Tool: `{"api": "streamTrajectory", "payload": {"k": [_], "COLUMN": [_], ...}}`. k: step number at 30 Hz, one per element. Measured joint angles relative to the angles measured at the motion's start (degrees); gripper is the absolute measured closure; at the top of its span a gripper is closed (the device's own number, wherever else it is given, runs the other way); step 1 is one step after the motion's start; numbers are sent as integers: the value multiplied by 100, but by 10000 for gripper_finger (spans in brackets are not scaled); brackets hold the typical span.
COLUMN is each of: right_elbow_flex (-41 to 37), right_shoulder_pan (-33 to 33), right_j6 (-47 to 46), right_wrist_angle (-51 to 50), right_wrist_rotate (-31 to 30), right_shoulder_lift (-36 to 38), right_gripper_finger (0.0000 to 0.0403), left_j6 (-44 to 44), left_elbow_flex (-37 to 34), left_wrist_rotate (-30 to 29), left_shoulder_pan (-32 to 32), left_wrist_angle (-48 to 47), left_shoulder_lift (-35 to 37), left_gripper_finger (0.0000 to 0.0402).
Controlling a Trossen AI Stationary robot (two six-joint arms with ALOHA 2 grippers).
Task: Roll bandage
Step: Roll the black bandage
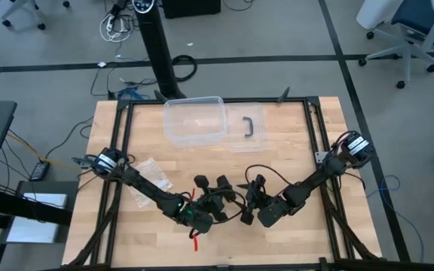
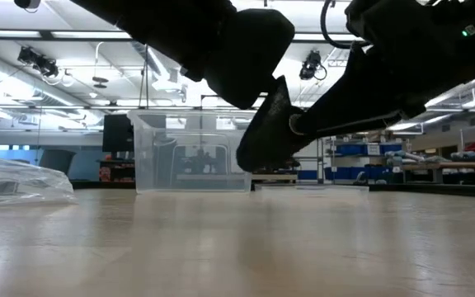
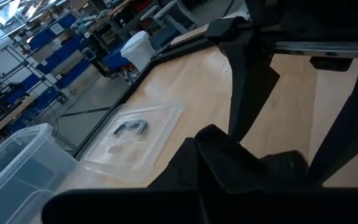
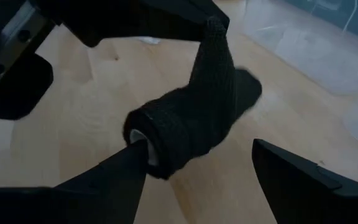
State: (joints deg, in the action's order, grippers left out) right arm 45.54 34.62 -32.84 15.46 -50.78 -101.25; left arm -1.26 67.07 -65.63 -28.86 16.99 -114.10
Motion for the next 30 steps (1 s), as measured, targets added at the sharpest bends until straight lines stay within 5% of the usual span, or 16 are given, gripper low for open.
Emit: {"api": "streamTrajectory", "payload": {"k": [30], "right_elbow_flex": [179], "right_shoulder_pan": [-136], "right_j6": [-211], "right_wrist_angle": [126], "right_wrist_rotate": [79], "right_shoulder_lift": [22], "right_gripper_finger": [125], "left_j6": [15], "left_elbow_flex": [0], "left_wrist_rotate": [38], "left_shoulder_pan": [118], "left_wrist_angle": [224], "left_shoulder_lift": [0], "left_gripper_finger": [401]}}
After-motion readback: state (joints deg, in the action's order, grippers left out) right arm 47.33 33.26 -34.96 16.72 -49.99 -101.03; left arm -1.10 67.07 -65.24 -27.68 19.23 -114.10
